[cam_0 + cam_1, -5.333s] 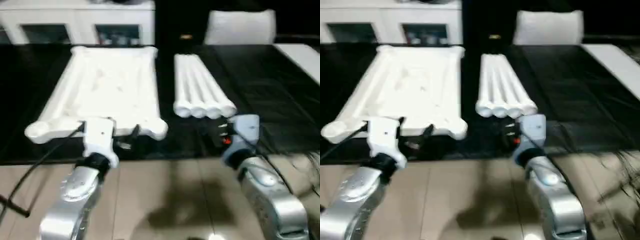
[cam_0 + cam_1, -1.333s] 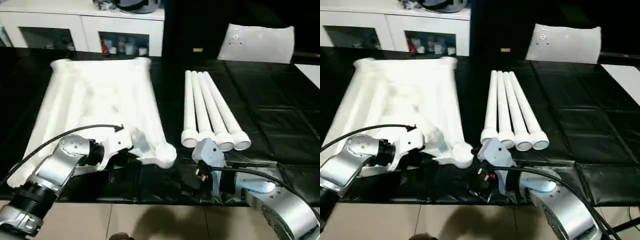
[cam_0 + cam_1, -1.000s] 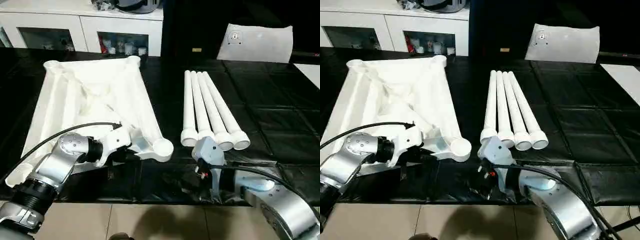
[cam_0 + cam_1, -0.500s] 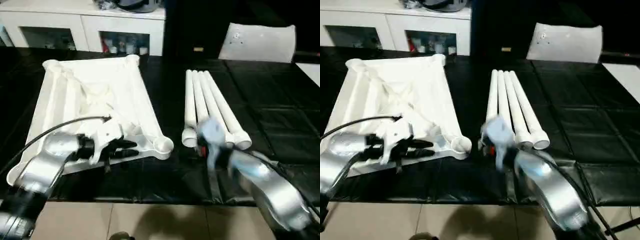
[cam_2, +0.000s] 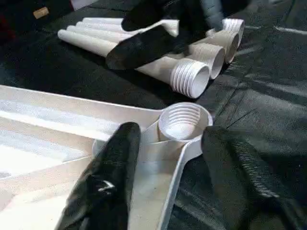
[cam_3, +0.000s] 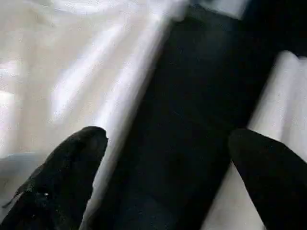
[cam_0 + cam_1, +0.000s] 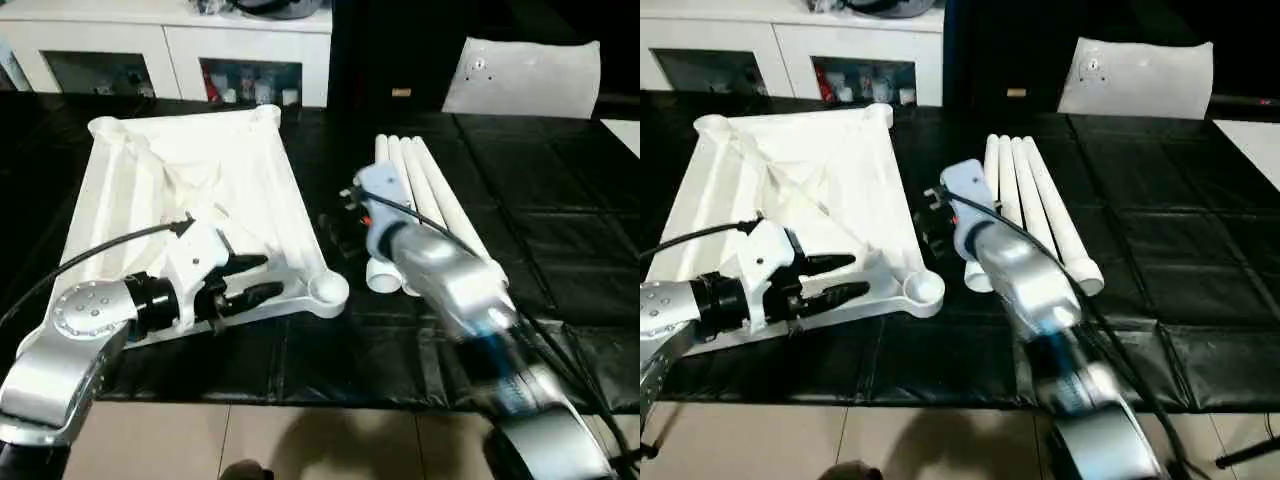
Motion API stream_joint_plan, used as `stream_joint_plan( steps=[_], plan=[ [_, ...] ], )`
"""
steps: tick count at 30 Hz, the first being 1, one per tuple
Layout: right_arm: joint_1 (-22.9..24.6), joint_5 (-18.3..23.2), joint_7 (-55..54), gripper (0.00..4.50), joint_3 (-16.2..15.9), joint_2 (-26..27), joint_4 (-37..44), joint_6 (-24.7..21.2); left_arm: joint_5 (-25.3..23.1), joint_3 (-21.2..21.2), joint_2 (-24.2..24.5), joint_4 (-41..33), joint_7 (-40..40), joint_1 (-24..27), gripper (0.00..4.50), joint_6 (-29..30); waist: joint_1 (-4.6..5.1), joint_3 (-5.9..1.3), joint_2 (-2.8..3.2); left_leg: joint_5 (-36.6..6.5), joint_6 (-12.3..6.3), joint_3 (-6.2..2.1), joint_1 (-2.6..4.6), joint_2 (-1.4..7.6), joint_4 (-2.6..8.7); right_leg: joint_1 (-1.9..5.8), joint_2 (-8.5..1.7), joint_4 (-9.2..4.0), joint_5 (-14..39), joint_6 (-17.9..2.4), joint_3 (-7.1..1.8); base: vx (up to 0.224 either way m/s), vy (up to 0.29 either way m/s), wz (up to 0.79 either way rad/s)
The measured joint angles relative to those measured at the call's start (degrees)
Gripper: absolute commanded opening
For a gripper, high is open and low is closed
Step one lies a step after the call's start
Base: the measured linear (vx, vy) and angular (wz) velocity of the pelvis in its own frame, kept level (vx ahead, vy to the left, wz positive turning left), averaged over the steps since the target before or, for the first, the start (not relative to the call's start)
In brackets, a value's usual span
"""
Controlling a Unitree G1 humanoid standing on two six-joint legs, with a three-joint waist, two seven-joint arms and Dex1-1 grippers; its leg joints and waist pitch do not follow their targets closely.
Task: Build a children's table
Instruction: Move table base
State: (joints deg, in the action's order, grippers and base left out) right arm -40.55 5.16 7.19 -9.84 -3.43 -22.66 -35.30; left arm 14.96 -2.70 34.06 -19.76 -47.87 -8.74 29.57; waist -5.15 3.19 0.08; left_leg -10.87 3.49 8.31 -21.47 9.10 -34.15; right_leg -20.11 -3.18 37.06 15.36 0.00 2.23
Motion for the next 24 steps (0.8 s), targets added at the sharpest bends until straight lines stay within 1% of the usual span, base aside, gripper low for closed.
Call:
stream_joint_plan(
  steps=[5,7,10,12,19,24],
  plan=[
    [-4.93,-0.58,-7.98,4.50,4.79,1.71,-10.75,4.68,-0.03,-0.15,0.54,-2.79,1.06,1.69,2.49,3.38,0.00,-0.01,-0.02,0.02,0.05,0.00,-0.10,0.00,0.00,-0.11,0.00,0.01,0.00,0.01,0.00,0.000,0.000,0.00],
    [-5.81,-0.66,-10.20,4.50,5.93,1.97,-13.00,4.84,0.08,-0.16,0.53,-3.45,1.51,1.84,2.49,4.52,-0.07,-0.03,-0.05,0.04,0.07,0.00,-0.29,0.00,0.00,-0.27,0.00,0.01,-0.03,0.06,0.00,0.000,0.000,0.00],
    [-6.09,-0.28,-11.36,4.50,7.76,2.82,-15.32,4.86,0.01,-0.23,0.58,-3.96,2.39,1.81,2.49,5.54,0.02,-0.04,-0.05,0.31,0.09,0.02,-0.90,0.00,-0.03,-0.85,0.01,0.06,-0.23,0.34,0.00,0.000,0.000,0.00],
    [-6.35,0.84,-11.69,4.50,9.63,3.57,-17.33,4.92,-0.07,-0.57,0.78,-3.96,2.66,1.82,2.49,5.74,0.04,-0.03,-0.05,0.32,0.08,0.02,-0.93,0.00,-0.04,-0.88,0.01,0.06,-0.30,0.45,0.00,0.000,0.000,0.00],
    [-8.69,1.31,-12.90,4.50,11.11,4.35,-25.00,6.86,-0.19,-1.35,1.54,-4.01,3.05,1.74,2.49,7.38,0.07,-0.03,-0.04,0.43,0.08,0.02,-0.92,0.00,-0.08,-0.87,0.01,0.07,-0.35,0.25,-0.01,0.000,0.000,0.00],
    [-9.68,1.48,-13.07,4.50,12.40,4.81,-27.59,6.71,-0.18,-1.70,1.85,-4.19,3.17,1.92,2.49,7.82,0.05,-0.03,-0.04,0.55,0.02,0.02,-0.92,0.00,-0.09,-0.87,0.00,0.07,-0.46,0.20,-0.01,0.000,0.000,0.00]
  ],
)
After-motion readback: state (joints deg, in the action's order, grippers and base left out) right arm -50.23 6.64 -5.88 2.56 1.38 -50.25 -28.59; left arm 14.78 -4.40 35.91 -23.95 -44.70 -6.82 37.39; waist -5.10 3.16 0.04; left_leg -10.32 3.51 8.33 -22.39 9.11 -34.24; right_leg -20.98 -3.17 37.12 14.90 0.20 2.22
